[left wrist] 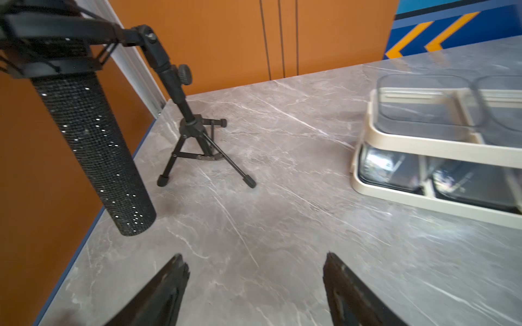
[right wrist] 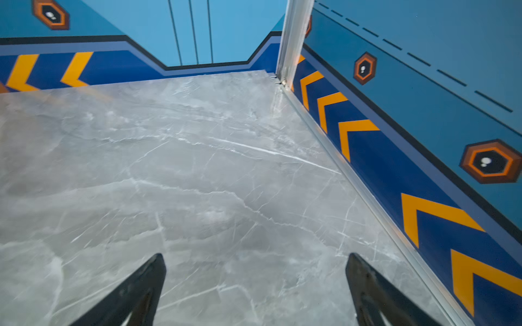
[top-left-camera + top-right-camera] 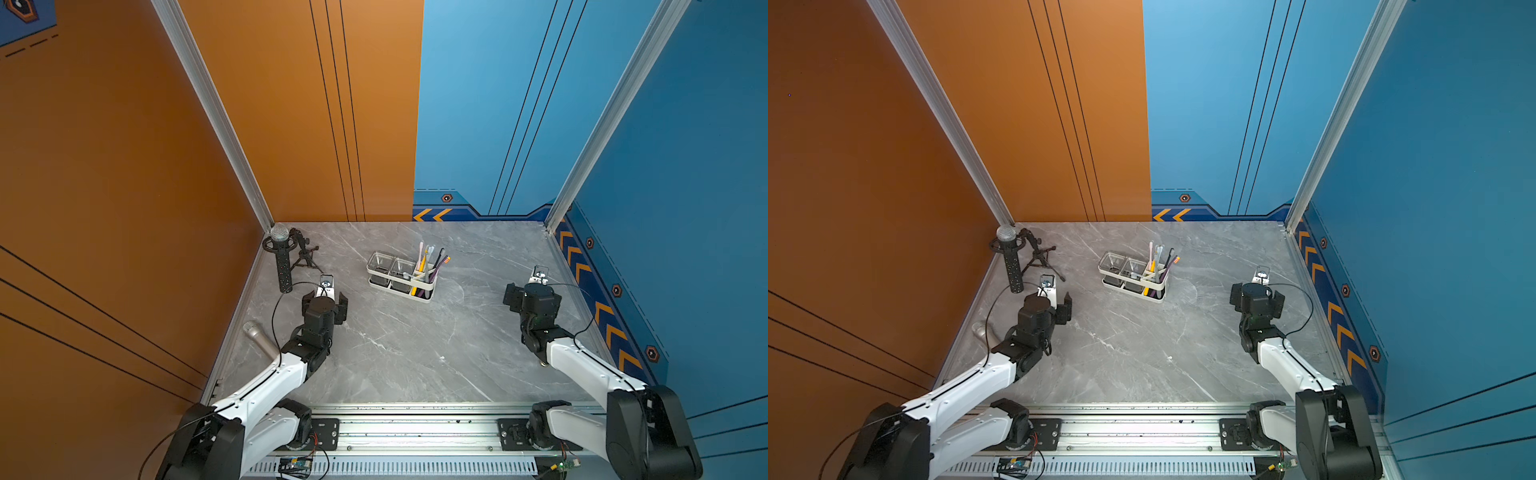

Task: Place the toothbrush into the toothbrush holder
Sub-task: Reset both arms

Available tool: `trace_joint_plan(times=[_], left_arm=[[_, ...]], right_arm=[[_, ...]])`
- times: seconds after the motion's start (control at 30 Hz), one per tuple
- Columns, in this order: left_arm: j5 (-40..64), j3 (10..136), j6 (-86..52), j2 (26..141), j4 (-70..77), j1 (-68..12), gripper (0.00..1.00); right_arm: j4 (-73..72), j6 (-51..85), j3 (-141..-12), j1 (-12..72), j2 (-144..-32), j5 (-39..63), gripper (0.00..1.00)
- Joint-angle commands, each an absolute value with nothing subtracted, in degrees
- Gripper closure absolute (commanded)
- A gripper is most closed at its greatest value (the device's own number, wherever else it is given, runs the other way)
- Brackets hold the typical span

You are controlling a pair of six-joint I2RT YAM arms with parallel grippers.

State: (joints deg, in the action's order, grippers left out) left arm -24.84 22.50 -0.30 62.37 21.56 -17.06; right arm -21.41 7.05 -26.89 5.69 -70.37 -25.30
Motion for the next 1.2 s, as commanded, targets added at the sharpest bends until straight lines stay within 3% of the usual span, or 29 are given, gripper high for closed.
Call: trace_joint_plan(times=[0.0,0.3,0.33,0.5,0.83,0.93,1.03,1.1,1.17], left_arm=[[-18.79,22.07,0.02,68.45,30.26,-9.78,0.2],[-9.56,18.5,-0.52,86.81,54.52,-1.57,0.17],[-8.77,19.5,0.78,90.51,58.8,-1.95,0.06],[-12.27,21.16,1.28,89.26,53.53,-3.48,0.02],[-12.37,21.12,1.23,89.29,53.64,-3.63,0.02],[-12.14,21.13,1.23,89.36,53.64,-3.53,0.02],[-11.92,21.18,1.16,89.36,53.61,-3.43,0.02],[-11.9,21.22,1.15,89.33,53.61,-3.42,0.02],[-11.88,21.2,1.19,89.36,53.61,-3.43,0.02]], right_arm=[[-29.46,5.02,-28.57,5.03,-76.58,-26.29,0.0],[-28.76,5.97,-33.9,4.48,-87.71,-23.16,0.0],[-28.96,5.8,-34.01,4.53,-88.56,-22.69,0.0],[-35.92,2.57,-31.5,10.35,-89.14,-36.6,0.0],[-39.57,1.68,-29.34,11.41,-88.42,-38.92,0.0],[-48.27,1.1,-22.61,9.7,-85.31,-30.47,0.0],[-64.85,2.2,-13.01,1.76,-86.46,-4.52,0.0],[-79.13,4.28,-9.34,0.7,-91.74,-7.01,0.0],[-75.63,5.79,-9.46,0.53,-89.69,-10.19,0.0]])
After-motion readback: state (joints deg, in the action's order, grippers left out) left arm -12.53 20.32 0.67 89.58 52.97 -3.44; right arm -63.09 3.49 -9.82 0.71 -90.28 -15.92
